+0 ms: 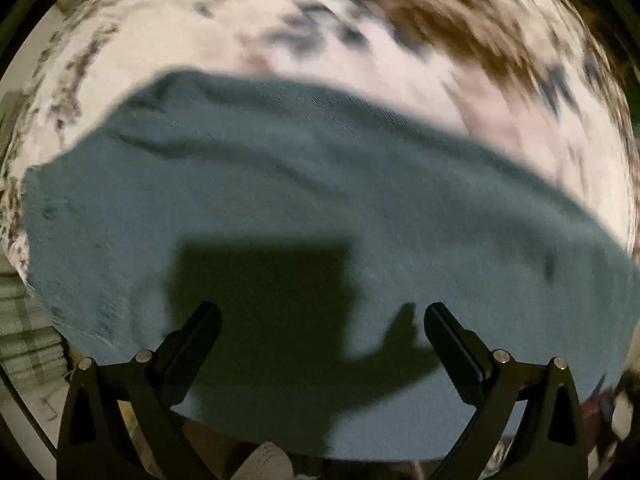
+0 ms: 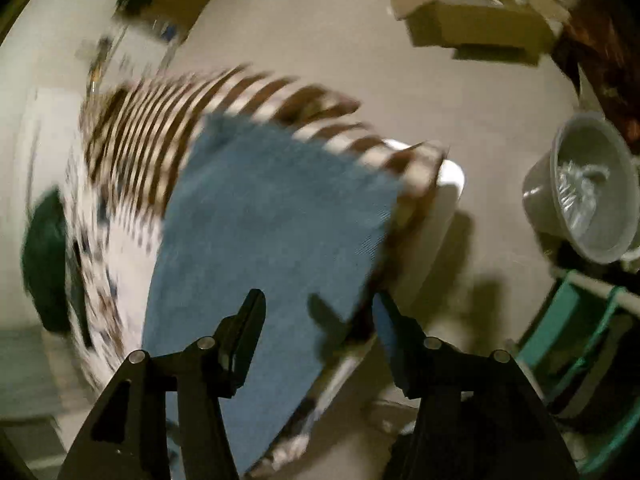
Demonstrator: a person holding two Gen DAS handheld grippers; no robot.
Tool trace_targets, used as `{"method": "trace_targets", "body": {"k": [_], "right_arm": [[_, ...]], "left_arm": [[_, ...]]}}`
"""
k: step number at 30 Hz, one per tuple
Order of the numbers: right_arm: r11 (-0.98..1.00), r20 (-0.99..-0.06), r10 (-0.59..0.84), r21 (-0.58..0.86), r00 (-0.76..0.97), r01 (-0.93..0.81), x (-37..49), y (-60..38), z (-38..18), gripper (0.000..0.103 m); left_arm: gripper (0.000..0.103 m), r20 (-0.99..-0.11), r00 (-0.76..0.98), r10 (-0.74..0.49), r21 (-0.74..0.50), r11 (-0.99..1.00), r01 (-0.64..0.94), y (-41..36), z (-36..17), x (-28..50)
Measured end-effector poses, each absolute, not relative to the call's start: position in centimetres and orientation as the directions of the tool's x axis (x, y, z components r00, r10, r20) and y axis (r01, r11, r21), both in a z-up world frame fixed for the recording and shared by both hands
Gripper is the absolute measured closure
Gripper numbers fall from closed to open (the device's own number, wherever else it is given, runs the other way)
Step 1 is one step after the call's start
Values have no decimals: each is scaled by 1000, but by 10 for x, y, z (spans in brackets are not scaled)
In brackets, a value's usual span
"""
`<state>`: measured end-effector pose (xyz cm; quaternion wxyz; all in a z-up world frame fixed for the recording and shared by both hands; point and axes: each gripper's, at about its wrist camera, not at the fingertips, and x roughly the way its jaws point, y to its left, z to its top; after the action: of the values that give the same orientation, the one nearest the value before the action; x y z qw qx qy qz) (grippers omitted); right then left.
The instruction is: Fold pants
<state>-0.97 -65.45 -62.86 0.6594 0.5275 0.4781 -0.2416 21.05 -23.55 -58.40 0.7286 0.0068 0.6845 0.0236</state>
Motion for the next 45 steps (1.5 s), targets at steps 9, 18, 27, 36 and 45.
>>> {"method": "trace_targets", "body": {"k": [9, 18, 27, 36, 45], "right_arm": [[252, -773, 176, 634, 610, 731, -7, -677, -665, 49], [223, -656, 220, 754, 722, 618, -3, -679, -660, 49], [337, -740, 301, 672, 601, 659, -1, -642, -669, 49], [273, -695, 199, 716, 691, 642, 8, -657, -664, 49], [393, -721, 218, 682, 658, 617, 2, -633, -630, 49]], "left_arm": [[0, -997, 71, 8, 9, 1000, 17, -255, -624, 182], [0, -997, 78, -8, -7, 1000, 15, -226, -615, 171], [0, -995, 99, 1, 2, 1000, 9, -229, -606, 178], [0, -997, 82, -7, -6, 1000, 11, -229, -598, 170], [0, -997, 82, -6, -6, 1000, 4, -229, -604, 176]]}}
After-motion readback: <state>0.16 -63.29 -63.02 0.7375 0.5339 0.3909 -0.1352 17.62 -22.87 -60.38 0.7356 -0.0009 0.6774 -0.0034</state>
